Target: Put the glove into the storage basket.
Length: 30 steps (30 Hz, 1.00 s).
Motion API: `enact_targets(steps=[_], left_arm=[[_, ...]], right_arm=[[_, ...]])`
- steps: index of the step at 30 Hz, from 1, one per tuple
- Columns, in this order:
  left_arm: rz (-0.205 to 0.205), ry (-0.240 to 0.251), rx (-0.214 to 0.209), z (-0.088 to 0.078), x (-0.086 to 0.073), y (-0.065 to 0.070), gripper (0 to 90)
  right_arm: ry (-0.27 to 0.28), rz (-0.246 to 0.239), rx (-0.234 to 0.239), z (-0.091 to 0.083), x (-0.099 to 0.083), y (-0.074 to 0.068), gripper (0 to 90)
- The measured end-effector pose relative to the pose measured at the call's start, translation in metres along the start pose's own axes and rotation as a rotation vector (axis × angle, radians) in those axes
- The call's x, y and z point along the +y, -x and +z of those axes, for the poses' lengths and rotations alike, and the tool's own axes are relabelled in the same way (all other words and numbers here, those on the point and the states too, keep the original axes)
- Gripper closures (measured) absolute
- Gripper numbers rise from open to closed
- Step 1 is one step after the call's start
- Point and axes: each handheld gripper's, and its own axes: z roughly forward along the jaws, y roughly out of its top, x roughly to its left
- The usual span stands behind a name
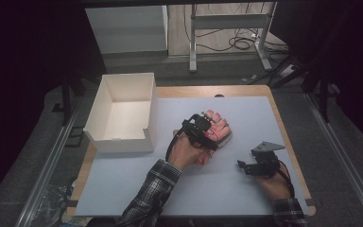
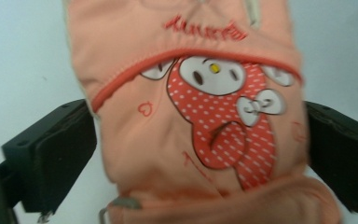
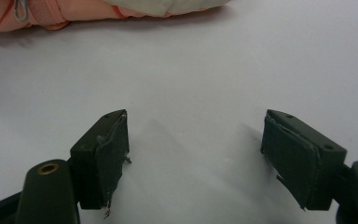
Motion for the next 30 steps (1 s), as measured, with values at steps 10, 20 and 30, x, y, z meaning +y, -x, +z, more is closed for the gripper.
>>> enact_targets(steps=[10,20,30], left_arm=[[0.016,-0.093,-0.033,0.031,-0.006,0.007,1.1],[0.048,-0.118,-0.014,0.036,-0.01,0.011,13.9],[0.08,-0.097,-0.036,0.026,-0.012,0.012,45.9]], right_arm=[[-0.001,0.002,0.0,0.0,0.0,0.0,23.6],[-0.001,0.001,0.0,0.0,0.0,0.0,23.6],[0.0,0.001,0.0,0.0,0.0,0.0,23.6]])
